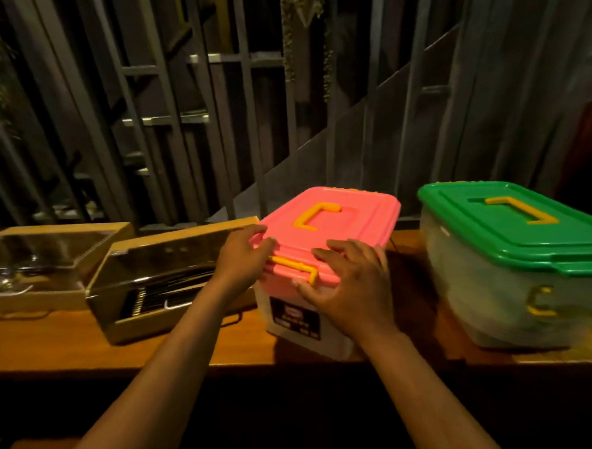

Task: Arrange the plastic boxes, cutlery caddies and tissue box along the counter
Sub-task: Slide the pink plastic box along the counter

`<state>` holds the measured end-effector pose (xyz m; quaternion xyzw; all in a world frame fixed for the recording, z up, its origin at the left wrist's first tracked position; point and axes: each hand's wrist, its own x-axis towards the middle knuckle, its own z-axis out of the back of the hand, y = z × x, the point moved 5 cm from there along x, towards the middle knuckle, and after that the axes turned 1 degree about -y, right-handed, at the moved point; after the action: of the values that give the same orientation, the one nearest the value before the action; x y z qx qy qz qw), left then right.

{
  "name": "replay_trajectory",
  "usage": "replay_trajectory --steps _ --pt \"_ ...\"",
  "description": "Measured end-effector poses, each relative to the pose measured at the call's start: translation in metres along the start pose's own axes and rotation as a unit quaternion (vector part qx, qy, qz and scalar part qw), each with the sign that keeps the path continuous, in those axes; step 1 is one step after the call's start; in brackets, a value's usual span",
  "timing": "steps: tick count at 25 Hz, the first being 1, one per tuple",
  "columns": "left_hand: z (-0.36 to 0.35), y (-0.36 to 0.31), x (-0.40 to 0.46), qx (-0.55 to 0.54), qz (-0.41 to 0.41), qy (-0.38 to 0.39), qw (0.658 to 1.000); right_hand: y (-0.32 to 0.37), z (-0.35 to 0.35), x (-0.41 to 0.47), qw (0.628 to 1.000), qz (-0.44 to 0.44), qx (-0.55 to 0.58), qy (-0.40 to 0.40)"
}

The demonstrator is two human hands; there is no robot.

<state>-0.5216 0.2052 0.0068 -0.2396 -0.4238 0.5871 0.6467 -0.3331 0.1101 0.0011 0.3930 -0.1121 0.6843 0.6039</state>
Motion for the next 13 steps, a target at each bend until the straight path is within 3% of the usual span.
replay_trajectory --steps 4,9,13 --pt "-0.006 0.002 0.0 -0.056 0.059 -0.042 0.996 -0.007 0.004 0.0 1.0 0.011 0.015 0.01" --pt "-0.033 -0.019 -0.03 0.071 0.038 -0.042 0.996 -0.045 0.034 -0.012 0.998 0.021 0.062 -0.005" --pt "-0.068 -0.061 -0.064 0.122 0.02 -0.03 0.992 -0.091 0.069 -0.024 1.0 -0.008 0.02 -0.013"
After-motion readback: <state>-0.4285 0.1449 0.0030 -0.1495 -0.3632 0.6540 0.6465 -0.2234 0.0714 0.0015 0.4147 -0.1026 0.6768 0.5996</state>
